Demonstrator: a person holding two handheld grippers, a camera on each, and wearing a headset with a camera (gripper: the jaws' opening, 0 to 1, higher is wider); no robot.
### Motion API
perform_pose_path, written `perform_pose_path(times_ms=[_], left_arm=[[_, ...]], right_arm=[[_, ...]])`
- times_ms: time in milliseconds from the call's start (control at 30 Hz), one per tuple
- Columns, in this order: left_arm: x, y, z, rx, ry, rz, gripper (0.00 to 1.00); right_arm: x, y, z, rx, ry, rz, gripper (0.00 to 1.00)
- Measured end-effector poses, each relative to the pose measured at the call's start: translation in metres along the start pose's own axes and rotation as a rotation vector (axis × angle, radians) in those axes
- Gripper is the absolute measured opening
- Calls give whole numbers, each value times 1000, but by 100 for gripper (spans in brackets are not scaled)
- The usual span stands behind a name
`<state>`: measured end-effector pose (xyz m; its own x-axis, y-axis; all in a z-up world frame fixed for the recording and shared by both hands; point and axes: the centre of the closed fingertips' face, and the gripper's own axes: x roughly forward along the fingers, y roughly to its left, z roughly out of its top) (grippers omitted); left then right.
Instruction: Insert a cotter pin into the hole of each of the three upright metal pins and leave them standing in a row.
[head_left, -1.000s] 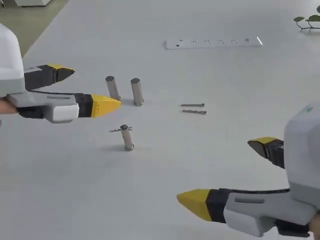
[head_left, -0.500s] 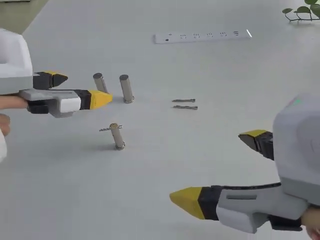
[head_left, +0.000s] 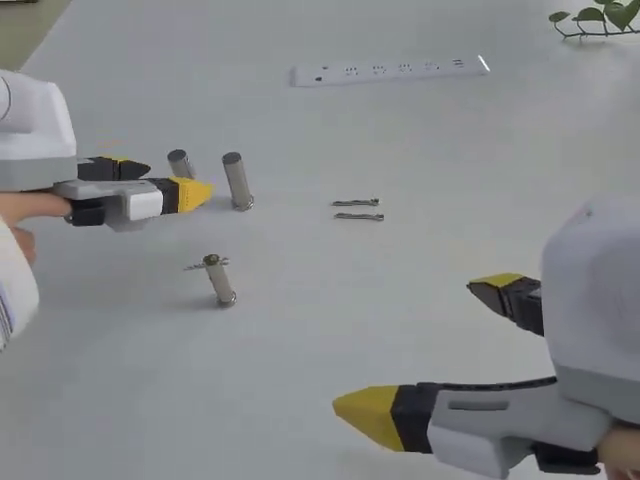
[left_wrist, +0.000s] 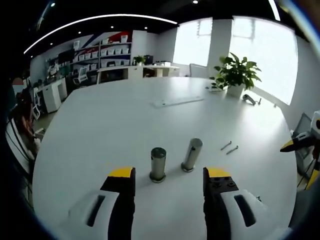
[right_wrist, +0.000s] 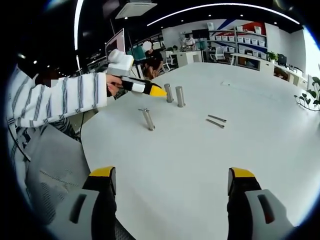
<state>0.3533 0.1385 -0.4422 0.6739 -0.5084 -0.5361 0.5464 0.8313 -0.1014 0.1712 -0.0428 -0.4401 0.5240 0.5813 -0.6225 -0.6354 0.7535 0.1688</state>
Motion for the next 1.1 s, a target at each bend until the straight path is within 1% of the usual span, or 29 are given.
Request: perform_pose_path(times_ms=[33,67,100,167,300,433,533,600,700,800,833,867,933,1000,1067,1100], left_arm=[[2,2,-1,5,4,7,50],[6,10,-4,19,7,26,48],[10,14,-8,39,18,32,44],[14,16,-13,65,46,35,40],[21,17,-13,84,41,32,35],[24,16,-10,97,31,37,30],[28,16,-7,86,18,38,28],[31,16,-6,85,12,39,26],[37,19,-8,104,18,52,24],[40,23,-8,89,8,56,22],[40,23,-7,86,3,56,21],[41,25,-6,95,-2,62,17],[43,28,-6,99,-3,69,12],[44,28,-5,86,-13,62,12],[44,27,-5,95,-11,59,11],[44,28,-5,109,-10,61,10]], right_arm=[[0,0,0,1,1,1,91],[0,1,1,5,-1,2,91],[1,1,1,6,-3,2,91],[1,1,2,5,-6,2,91],[1,1,1,5,-2,5,91],[1,0,0,3,3,4,91],[0,-1,0,-1,8,3,90],[-1,-2,1,0,0,1,90],[-2,-2,3,5,-8,3,90],[-3,-2,4,-2,-6,1,89],[-3,-2,3,-3,-6,1,89],[-3,-2,3,-2,-6,4,89],[-3,-1,0,5,-3,11,88],[-3,0,-2,6,3,13,88],[-3,0,-3,5,5,16,87],[-3,1,-3,4,4,17,87]])
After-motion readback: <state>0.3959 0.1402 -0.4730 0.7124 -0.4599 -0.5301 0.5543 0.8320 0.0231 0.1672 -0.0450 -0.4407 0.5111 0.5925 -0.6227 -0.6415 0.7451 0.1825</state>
